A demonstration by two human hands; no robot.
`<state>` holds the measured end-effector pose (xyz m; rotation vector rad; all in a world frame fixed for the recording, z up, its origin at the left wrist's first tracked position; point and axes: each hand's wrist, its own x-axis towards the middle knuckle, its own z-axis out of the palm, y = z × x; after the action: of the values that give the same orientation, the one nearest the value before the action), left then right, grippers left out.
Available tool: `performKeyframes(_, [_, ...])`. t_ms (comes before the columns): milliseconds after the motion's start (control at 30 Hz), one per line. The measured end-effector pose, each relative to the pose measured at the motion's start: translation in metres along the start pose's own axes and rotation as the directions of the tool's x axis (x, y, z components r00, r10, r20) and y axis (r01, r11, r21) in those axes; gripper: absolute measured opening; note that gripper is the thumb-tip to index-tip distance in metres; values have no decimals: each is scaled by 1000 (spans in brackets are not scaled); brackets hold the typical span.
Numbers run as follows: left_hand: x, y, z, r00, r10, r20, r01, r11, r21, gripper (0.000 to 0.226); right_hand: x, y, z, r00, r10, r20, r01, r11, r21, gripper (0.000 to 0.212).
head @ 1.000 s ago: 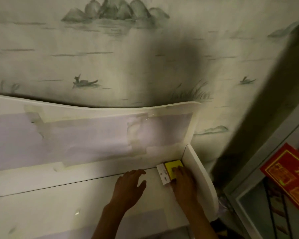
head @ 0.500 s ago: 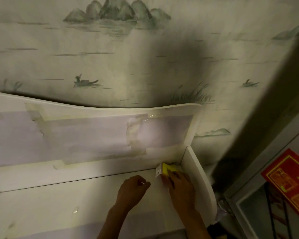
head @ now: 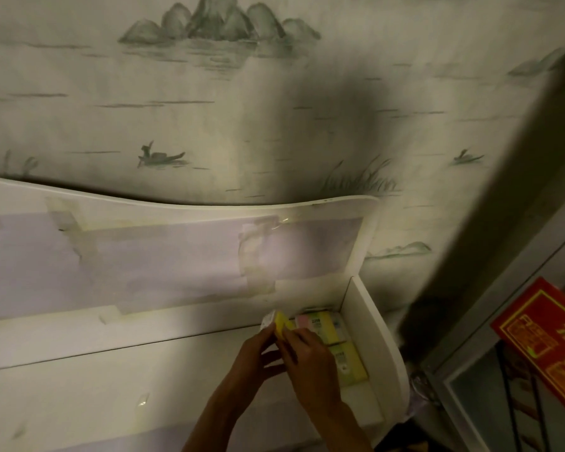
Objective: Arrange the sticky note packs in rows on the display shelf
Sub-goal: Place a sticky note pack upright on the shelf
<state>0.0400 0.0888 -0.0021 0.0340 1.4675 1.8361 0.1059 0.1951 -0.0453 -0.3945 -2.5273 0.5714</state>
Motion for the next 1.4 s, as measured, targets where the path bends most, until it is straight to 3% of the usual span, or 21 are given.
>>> performKeyframes(200, [6,-4,-15,995,35,-94,-40,998,-46,23,-2,-14,7,997,-73,9,72,996,52,17])
performKeyframes(300, [4,-4,-27,994,35,-102,-43,996,-72,25,2,-14,-1,982,131,-136,-120,989,83,13])
performKeyframes(367, [2,-4,-37,994,22,-110,-29,998,-63,30,9,0,-3,947,273,-170,-283,959,-34,23])
performKeyframes(467, [-1,-3,-51,990,24,-139,-25,1000,-2,39,21,29,2,892,450,-43,-445,858,-256,52])
performKeyframes(567, [-5,0,-61,984,31,-177,-26,999,29,38,27,50,16,837,541,78,-480,796,-370,74])
performKeyframes(833, [-23,11,-74,963,95,-252,-66,990,121,44,37,49,12,821,559,113,-479,784,-395,84])
performKeyframes(933, [-32,11,-77,946,120,-301,-88,989,115,43,40,47,11,817,562,129,-521,815,-252,72])
performKeyframes(1000, [-40,11,-81,935,141,-325,-110,988,111,44,42,49,11,810,572,128,-573,819,-34,54])
performKeyframes(1100, [-55,10,-87,918,166,-361,-136,985,107,43,46,49,7,793,582,181,-610,764,213,35])
performKeyframes(1167, [-66,8,-90,906,181,-384,-154,983,99,42,46,48,4,786,562,257,-618,724,307,37])
performKeyframes(1267, [-85,3,-97,880,201,-431,-185,980,80,44,41,32,-5,716,536,447,-694,475,541,33])
performKeyframes(1333, [-100,0,-105,858,209,-468,-199,977,72,45,33,10,-12,697,431,573,-708,288,645,27])
performKeyframes(1400, [-117,-2,-116,835,217,-506,-210,975,70,45,23,-16,-16,706,302,641,-706,218,674,29])
